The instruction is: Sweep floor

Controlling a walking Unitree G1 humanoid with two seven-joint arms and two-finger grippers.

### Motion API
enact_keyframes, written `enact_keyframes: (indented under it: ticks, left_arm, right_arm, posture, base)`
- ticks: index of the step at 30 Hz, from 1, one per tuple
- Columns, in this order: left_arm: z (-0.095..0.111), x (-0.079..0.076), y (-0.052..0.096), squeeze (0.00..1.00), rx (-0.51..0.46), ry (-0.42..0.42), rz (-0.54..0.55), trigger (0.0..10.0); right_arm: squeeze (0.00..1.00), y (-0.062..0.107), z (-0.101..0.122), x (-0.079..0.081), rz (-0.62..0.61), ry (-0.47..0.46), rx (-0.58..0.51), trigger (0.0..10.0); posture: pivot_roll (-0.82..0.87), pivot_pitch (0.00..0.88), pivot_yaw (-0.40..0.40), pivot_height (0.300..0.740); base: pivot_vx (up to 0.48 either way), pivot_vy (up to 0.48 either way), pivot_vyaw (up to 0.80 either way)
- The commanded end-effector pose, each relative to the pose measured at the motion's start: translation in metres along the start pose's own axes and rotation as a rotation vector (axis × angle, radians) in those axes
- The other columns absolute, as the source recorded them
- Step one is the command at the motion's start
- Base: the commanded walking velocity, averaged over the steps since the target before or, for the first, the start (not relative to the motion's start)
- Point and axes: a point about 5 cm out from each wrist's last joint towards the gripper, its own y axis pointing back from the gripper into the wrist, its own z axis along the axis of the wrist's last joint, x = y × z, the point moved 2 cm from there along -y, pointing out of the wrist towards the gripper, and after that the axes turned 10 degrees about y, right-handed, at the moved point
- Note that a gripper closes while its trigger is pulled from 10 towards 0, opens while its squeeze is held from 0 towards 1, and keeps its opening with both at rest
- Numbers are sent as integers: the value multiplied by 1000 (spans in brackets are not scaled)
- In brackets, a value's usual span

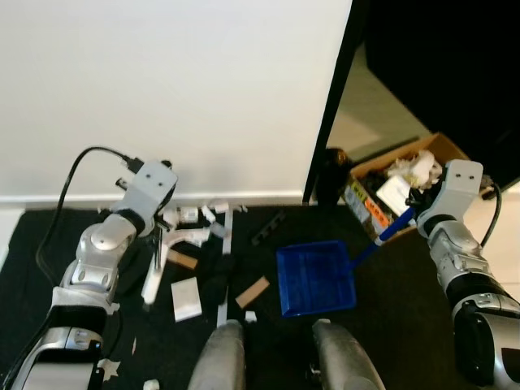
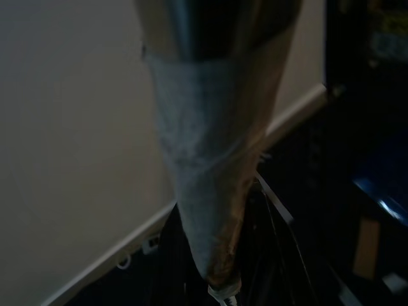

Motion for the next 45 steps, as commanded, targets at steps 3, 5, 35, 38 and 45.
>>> enact_keyframes:
  ticks: [3,5,35,38,45]
  left_arm:
    - [-2,-2,-2,0,4,-47,-19,10000]
    - [-1,-4,-5,0,-8,-52,-15,10000]
    - [10,-82,-63,0,24,21,-113,10000]
    - [11,-92,-65,0,29,46,-142,10000]
    - [26,-110,-74,0,-11,128,-146,10000]
  right_arm:
    - [0,3,-11,-3,-4,45,42,0]
    - [0,3,-10,-8,-23,51,43,0]
    - [0,2,-10,9,-34,2,37,0]
    - [0,2,-10,11,-24,-2,34,0]
    - [0,0,-6,15,-14,-8,24,0]
  posture:
    - [53,214,-28,740]
    - [46,228,-25,740]
    - [1,226,3,740]
    - [-1,225,3,740]
    - [-10,219,3,740]
  base:
    - [0,0,0]
    - [0,0,0]
    - [0,0,0]
    - [0,0,0]
    - [0,0,0]
